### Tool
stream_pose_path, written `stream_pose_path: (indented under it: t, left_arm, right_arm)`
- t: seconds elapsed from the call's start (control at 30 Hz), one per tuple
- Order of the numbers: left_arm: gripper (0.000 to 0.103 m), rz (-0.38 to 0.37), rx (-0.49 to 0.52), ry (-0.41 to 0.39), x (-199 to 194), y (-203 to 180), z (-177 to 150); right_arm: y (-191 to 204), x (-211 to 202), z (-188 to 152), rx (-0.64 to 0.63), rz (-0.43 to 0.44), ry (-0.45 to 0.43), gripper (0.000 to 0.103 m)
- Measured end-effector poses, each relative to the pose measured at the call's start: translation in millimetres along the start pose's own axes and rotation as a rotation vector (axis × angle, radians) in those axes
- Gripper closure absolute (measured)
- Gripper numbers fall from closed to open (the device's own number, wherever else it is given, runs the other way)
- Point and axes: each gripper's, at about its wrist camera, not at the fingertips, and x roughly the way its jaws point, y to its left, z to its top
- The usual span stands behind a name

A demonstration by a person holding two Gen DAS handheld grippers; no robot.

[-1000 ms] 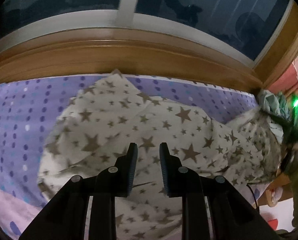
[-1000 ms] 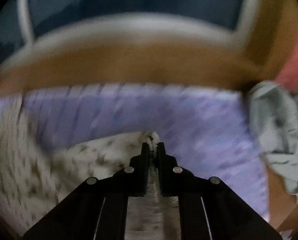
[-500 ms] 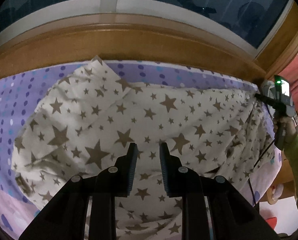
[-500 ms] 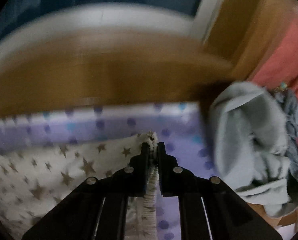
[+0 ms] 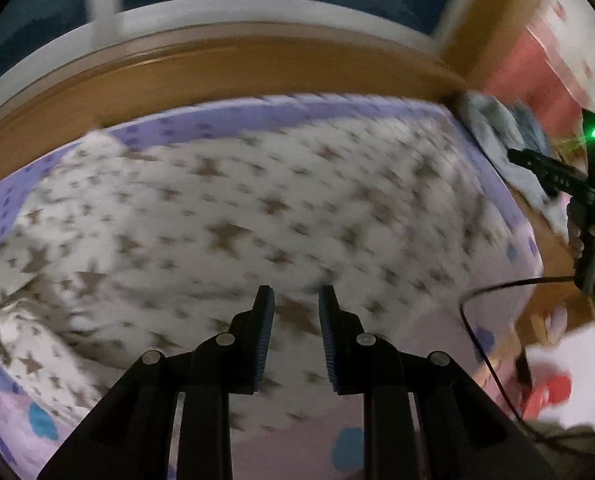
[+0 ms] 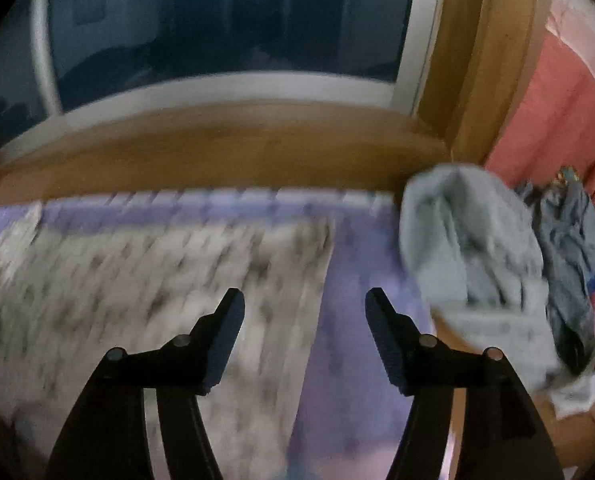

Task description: Fold clothes

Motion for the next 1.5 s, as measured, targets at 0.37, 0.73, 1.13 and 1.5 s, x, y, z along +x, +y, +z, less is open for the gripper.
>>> stream_pose_path:
  t: [0.37,0.73,1.13,1.5]
  left_arm:
    - [0.080,-0.155,0.294,0.083,25.4,-82.6,-32.6]
    - [0.080,0.026,0.199,-0.006,38.0,-116.8,-30.3]
    - [0.080,0.119,0.044,-0.196,42.0,-157.2,-34.3]
    - [0.080,0.437,0.029,-0.250,82.6,-169.0,-25.0]
  right_arm:
    - [10.0,-2.8,-106.0,0.029,0.019,0.154,0.038]
    - [-10.9,35.7,-86.1,0.195,0.283,0.175,0.086]
    - [-48.7,-6.1,-19.5,0.263,0.654,0.112,0.089]
    - [-67.2,-26.0,-21.0,0.238,0.760,0.126,0.089]
